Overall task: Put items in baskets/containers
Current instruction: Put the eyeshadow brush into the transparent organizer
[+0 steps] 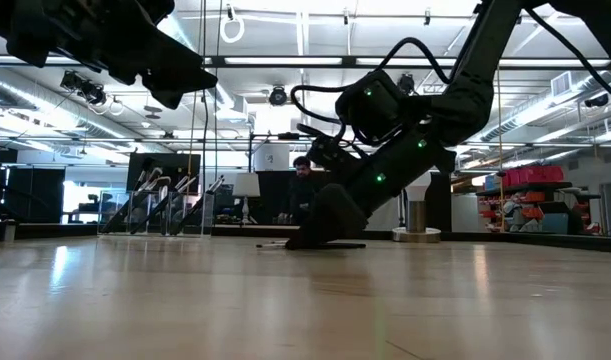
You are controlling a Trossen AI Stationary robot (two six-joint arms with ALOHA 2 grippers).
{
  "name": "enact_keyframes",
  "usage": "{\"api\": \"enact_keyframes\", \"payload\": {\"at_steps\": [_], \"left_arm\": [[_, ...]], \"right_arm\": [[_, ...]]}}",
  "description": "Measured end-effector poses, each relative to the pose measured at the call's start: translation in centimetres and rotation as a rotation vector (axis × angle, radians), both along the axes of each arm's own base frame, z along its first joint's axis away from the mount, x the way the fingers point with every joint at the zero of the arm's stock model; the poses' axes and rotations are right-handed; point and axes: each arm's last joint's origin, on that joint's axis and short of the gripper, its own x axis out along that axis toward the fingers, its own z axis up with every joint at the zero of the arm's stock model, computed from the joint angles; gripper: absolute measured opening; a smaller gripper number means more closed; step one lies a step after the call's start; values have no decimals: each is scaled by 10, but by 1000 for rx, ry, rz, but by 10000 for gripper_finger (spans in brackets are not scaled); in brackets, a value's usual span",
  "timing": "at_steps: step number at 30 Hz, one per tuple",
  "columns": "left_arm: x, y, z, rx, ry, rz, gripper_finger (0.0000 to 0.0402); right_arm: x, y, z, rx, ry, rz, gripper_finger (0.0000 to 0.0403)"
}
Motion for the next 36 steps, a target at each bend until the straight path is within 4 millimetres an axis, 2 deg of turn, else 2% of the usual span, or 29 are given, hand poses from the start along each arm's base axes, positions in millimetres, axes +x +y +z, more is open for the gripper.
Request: {"api": "enact_keyframes", "payload": {"at_steps": [5, 10, 15, 21, 24, 29, 34, 36], "left_arm": [[0, 0, 0, 0, 0, 0, 188], [0, 0, 0, 0, 0, 0, 188], [0, 0, 0, 0, 0, 0, 188], [0, 0, 0, 0, 2, 0, 188], [0, 0, 0, 1, 4, 0, 188], [0, -1, -1, 15, 8, -7, 188], [-2, -6, -1, 46, 7, -19, 188], [-3, -8, -1, 62, 9, -35, 188]], "right_arm": [[-1, -3, -1, -39, 16, 64, 172], [-2, -12, -12, 1, 43, 115, 153], [-1, -20, -27, 53, 35, 150, 107], [-1, -20, -29, 49, 39, 131, 20], [0, -19, -28, 90, 28, 88, 12], [5, 0, -27, 89, -73, 51, 7], [12, 38, -16, 109, -246, 66, 6], [15, 53, -6, 101, -351, 63, 6]]}}
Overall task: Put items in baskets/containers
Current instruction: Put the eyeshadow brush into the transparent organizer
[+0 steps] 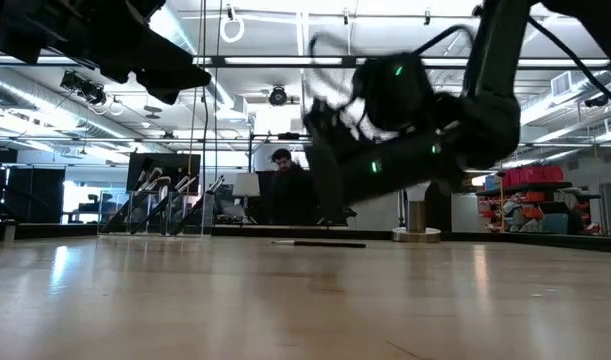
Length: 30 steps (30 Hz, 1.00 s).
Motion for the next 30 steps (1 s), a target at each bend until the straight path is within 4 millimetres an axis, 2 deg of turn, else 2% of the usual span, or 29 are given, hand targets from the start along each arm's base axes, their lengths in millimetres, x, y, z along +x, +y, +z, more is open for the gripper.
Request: {"api": "enact_keyframes", "payload": {"at_steps": [6, 10, 13, 21, 23, 30], "left_arm": [[-2, -9, -1, 17, 4, -50, 188], [3, -18, -5, 46, -11, -90, 188], [14, -26, -10, 56, -60, -110, 188], [44, -39, -37, 100, -195, -124, 188], [48, -40, -39, 82, -258, -119, 188], [58, -44, -39, 66, -447, -103, 188]], "right_arm": [[-1, 42, 34, 1, -339, 56, 6], [-8, 63, 52, -71, -523, 113, 6], [-11, 73, 57, -99, -549, 136, 7], [-18, 86, 91, -121, -645, 161, 7], [-21, 90, 100, -134, -671, 170, 7], [-20, 94, 111, -171, -710, 170, 8]]}}
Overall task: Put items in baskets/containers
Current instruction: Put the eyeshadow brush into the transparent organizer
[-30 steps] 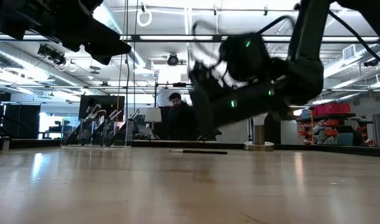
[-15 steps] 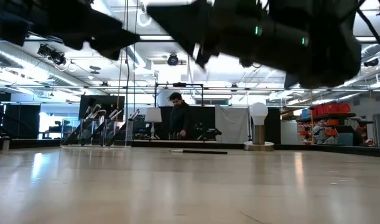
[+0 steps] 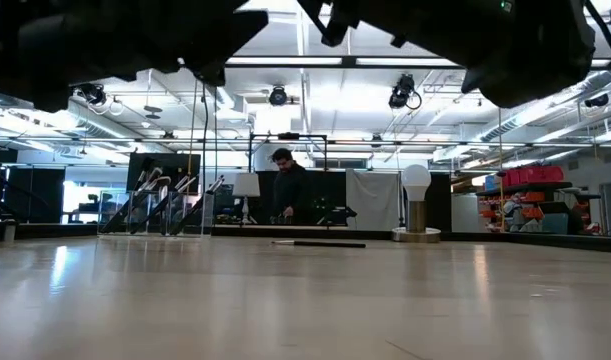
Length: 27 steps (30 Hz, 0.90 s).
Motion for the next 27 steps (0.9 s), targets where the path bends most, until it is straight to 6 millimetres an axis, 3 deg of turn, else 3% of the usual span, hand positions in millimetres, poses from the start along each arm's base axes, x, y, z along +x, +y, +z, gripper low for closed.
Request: {"api": "enact_keyframes", "payload": {"at_steps": [7, 17, 27], "left_arm": [[19, -8, 6, 20, -42, 5, 188], [30, -7, 17, 6, -82, 17, 170], [31, -5, 17, 7, -88, 11, 67]], "right_arm": [[6, 2, 11, -21, -41, -12, 8], [6, 2, 11, -17, -39, -10, 8], [7, 3, 11, -17, -34, -7, 9]]}}
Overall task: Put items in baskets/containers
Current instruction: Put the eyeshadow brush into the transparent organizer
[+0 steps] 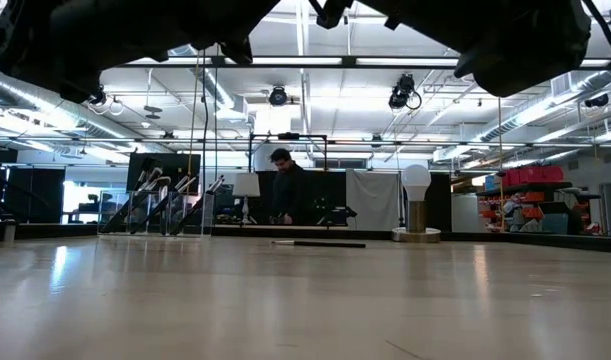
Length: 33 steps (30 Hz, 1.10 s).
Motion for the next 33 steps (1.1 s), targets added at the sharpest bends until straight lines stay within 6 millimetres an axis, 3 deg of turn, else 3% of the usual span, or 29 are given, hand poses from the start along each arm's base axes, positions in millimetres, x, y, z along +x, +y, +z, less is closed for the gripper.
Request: {"api": "enact_keyframes", "payload": {"at_steps": [5, 14, 24, 29, 33], "left_arm": [[0, 0, 0, 4, -4, -3, 16], [0, -3, -4, 6, 38, -18, 11], [0, -5, -10, -25, 115, -8, 10], [1, -4, -19, -45, 210, 37, 10], [2, 0, -30, -71, 317, 73, 10]], "right_arm": [[0, 0, 0, 2, 4, -5, 9], [2, 1, -5, -13, 60, 2, 24], [3, 3, -11, 15, 112, 13, 104], [0, 10, -11, 28, 194, -101, 155], [-10, 18, 3, -9, 334, -234, 183]]}}
